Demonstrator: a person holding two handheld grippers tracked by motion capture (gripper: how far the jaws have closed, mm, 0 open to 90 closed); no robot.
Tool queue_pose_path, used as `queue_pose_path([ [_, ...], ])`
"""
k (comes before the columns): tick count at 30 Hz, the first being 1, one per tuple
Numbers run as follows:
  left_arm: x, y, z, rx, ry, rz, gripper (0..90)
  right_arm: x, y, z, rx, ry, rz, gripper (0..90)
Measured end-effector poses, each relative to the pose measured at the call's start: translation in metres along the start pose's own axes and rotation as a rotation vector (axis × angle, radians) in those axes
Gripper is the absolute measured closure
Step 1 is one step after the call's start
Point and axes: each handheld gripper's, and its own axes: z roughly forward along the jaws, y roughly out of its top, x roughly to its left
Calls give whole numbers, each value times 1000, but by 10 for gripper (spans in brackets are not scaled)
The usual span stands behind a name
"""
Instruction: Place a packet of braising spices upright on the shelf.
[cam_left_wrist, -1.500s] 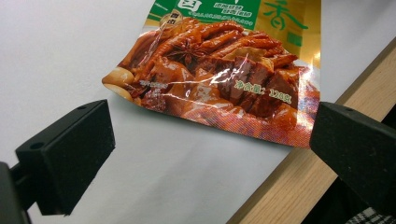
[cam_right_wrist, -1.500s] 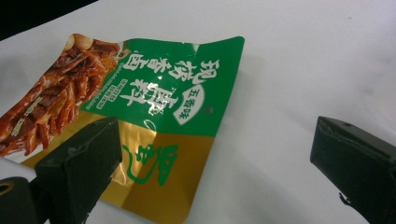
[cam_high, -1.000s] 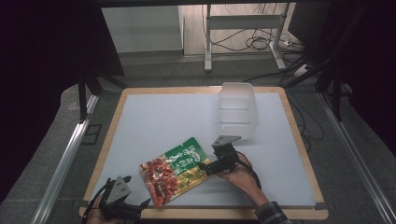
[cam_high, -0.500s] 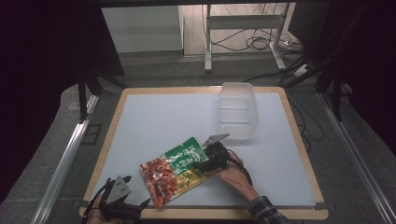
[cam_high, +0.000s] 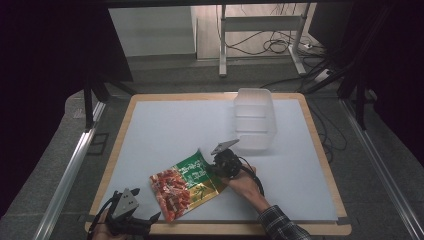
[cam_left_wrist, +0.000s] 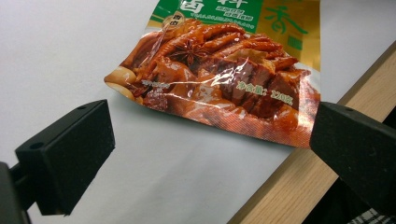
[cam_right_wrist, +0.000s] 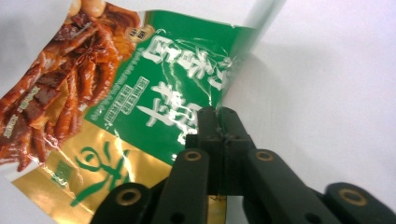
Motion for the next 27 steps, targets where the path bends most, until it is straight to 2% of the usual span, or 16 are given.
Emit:
queue_pose_path([
  [3,0,0,0,-3,0,-3,0,3,6,-5,6,-4,-7,888],
  [9,0,0,0,-3,3,-5,0,7,18,-19,-21,26,-1,888],
  [11,0,0,0,-4,3,-5,0,8,25,-27,-44,54,13,888],
  [19,1,0,-1,-3,6,-5,0,13,46,-45,-87,116,30,889],
  [27,1,0,-1,-5,6,-4,0,21,71,-70,-127,150,2,889],
])
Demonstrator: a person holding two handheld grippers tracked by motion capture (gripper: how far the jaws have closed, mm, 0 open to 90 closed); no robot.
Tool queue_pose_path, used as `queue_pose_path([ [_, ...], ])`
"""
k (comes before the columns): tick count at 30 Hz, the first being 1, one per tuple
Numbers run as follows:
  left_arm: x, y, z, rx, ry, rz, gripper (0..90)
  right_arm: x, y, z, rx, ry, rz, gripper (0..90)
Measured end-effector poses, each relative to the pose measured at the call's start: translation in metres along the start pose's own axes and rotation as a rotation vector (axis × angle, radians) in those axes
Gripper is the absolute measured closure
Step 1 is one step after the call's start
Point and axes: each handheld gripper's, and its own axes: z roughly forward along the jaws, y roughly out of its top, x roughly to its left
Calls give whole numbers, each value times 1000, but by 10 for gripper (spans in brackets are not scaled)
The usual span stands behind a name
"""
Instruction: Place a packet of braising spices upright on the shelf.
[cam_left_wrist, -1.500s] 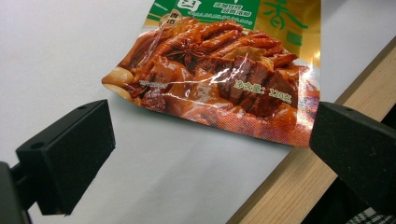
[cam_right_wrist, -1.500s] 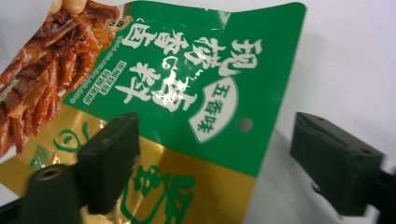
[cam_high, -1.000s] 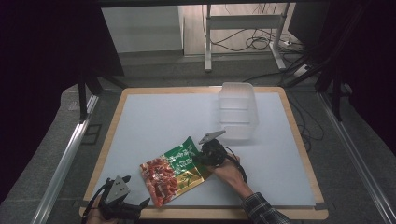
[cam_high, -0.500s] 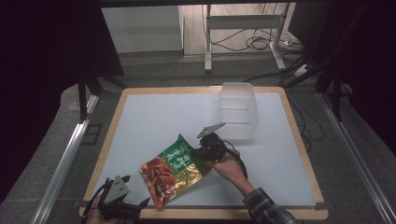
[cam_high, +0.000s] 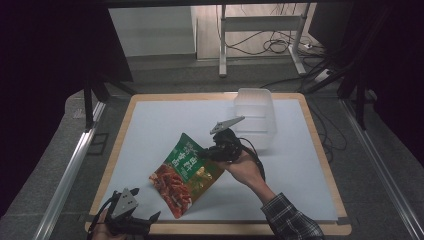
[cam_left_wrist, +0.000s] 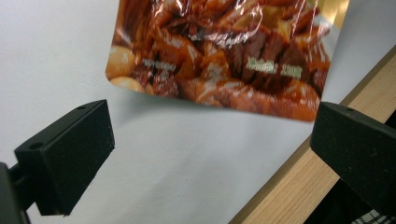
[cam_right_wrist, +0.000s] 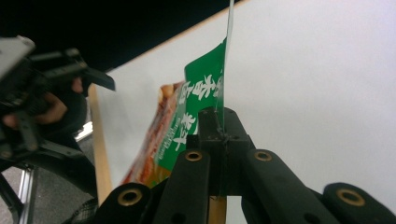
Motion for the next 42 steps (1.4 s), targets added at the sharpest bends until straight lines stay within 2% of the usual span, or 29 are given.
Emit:
queue_pose_path([
  [11,1,0,-1,-8,2,-15,0,9,27,-21,-26,-5,-40,889],
  [18,2,-1,-2,-16,1,-23,0,6,41,-35,-47,-16,-54,890],
  [25,2,-1,-1,-13,1,-21,0,-4,53,-46,-68,-62,-64,890],
  [31,2,-1,-1,-10,1,-16,0,-20,64,-60,-94,-118,-63,889],
  [42,1,0,0,-8,0,-9,0,-43,82,-90,-139,-137,-45,890],
])
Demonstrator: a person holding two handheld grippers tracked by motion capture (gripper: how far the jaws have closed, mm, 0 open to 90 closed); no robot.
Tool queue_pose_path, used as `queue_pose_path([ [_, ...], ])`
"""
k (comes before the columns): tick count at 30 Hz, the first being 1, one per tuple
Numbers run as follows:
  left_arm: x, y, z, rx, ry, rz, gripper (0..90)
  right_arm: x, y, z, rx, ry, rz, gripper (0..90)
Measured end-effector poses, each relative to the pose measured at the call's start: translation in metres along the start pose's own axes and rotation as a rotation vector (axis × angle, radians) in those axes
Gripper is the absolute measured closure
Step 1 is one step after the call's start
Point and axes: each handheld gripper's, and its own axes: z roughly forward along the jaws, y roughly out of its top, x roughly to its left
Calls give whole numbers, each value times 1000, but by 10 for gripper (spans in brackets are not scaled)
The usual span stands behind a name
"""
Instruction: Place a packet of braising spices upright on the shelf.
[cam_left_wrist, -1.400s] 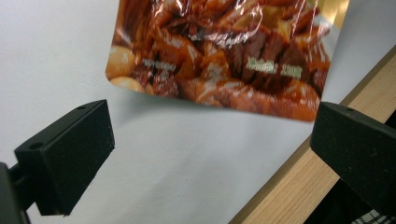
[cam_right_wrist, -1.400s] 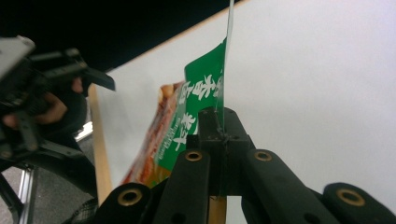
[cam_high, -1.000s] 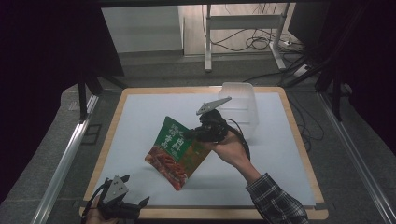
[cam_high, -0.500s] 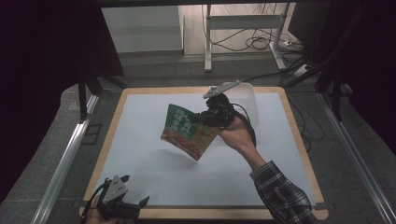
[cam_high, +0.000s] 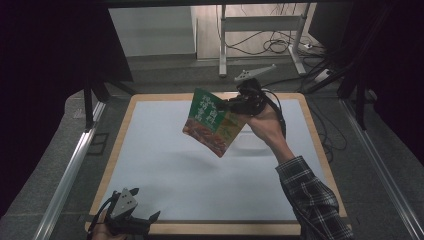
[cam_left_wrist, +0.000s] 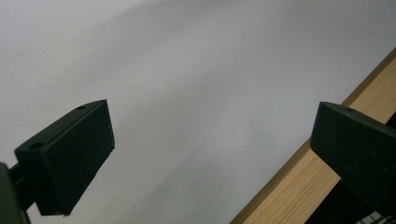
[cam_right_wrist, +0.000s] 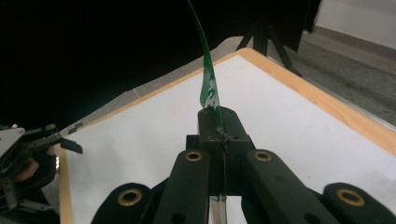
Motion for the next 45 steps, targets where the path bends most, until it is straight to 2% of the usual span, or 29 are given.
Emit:
queue_pose_path([
  [5,0,0,0,2,0,3,0,-14,9,-10,-13,-39,0,889],
  [15,0,0,0,-1,-1,-2,0,-39,19,-18,-35,-88,-4,889],
  [26,1,0,-1,-4,1,-7,0,-63,22,-30,-33,-138,0,889],
  [37,0,0,0,-4,3,-7,0,-73,10,-55,7,-177,-2,889],
  [45,0,0,0,-3,5,-7,0,-81,-8,-77,39,-205,23,889],
])
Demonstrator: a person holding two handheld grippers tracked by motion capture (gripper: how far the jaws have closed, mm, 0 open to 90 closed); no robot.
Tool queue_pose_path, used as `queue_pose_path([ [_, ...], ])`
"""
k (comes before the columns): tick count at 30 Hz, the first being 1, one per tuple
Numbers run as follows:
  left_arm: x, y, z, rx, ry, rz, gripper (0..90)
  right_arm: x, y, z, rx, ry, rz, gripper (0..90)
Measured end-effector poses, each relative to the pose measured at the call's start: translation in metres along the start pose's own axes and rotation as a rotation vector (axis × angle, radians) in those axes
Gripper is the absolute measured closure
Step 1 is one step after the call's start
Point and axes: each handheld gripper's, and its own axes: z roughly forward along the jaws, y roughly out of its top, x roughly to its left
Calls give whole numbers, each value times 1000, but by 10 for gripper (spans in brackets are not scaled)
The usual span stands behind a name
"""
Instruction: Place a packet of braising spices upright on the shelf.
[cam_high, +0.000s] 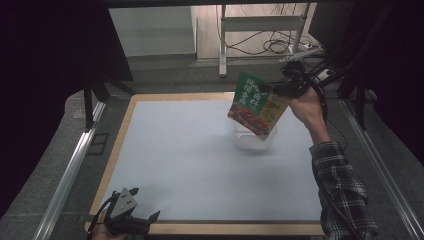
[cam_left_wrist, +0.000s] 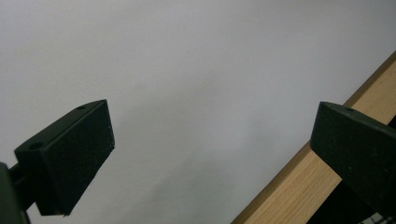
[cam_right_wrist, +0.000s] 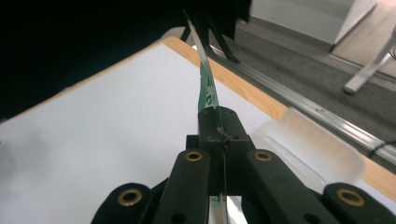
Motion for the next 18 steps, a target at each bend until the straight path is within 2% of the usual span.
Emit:
queue_pose_path([
  [8,1,0,0,-6,2,-12,0,-11,-14,-11,25,-13,31,889],
  [16,1,0,0,-7,0,-12,0,-11,-19,7,89,-19,24,889],
  [18,1,0,0,-7,1,-11,0,-12,-20,11,90,-19,29,889],
])
